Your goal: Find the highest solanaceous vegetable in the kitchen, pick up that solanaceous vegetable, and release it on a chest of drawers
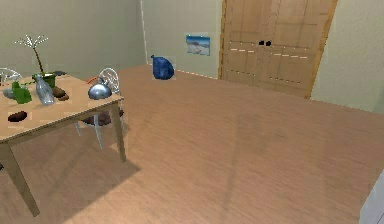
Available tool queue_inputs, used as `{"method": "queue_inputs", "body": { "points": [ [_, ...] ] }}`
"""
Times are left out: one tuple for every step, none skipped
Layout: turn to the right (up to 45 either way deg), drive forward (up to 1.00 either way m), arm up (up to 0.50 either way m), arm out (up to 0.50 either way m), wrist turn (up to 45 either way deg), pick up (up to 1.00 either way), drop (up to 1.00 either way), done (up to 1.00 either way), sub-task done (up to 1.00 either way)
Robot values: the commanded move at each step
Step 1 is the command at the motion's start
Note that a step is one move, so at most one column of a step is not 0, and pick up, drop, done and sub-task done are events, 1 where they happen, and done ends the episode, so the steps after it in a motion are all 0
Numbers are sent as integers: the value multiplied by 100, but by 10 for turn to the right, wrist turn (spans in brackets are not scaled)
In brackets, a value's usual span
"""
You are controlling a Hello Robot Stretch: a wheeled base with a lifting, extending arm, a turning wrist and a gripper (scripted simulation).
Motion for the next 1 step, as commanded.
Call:
{"method": "queue_inputs", "body": {
  "points": [
    [0, 0, 0, 48, 0, 0, 0, 0, 0]
  ]
}}
